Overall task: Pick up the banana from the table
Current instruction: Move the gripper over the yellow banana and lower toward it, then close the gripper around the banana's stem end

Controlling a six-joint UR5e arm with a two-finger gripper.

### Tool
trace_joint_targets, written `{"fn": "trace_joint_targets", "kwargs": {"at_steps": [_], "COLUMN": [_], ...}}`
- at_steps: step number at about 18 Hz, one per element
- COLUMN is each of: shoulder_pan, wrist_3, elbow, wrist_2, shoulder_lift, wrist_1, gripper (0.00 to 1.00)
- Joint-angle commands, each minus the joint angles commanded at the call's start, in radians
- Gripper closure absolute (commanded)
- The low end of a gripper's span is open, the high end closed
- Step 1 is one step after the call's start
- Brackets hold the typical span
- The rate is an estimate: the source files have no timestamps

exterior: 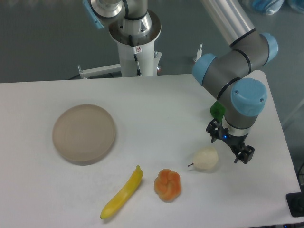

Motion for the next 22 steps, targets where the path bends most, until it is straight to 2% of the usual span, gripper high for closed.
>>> {"fn": "trace_joint_targets", "kwargs": {"at_steps": [3, 6, 9, 11, 13, 15, 18, 20, 22], "shoulder_pan": [-0.040, -0.093, -0.181, -0.271, -0.313, -0.354, -0.393, -0.406, -0.411], "wrist_3": [-0.021, -0.125, -0.301, -0.464, -0.523, -0.604, -0.757, -0.779, -0.807], "elbow": [0.002, 0.002, 0.005, 0.018, 0.018, 0.012, 0.015, 0.018, 0.020], "wrist_2": [0.000, -0.020, -0.067, -0.075, -0.074, -0.064, -0.061, -0.058, -0.046], "shoulder_lift": [0.002, 0.015, 0.023, 0.021, 0.012, -0.003, -0.057, -0.095, -0.132], "wrist_1": [0.000, 0.000, 0.009, 0.012, 0.012, 0.015, 0.095, 0.127, 0.130], "gripper": [0.00, 0.00, 0.00, 0.00, 0.00, 0.00, 0.00, 0.00, 0.00]}}
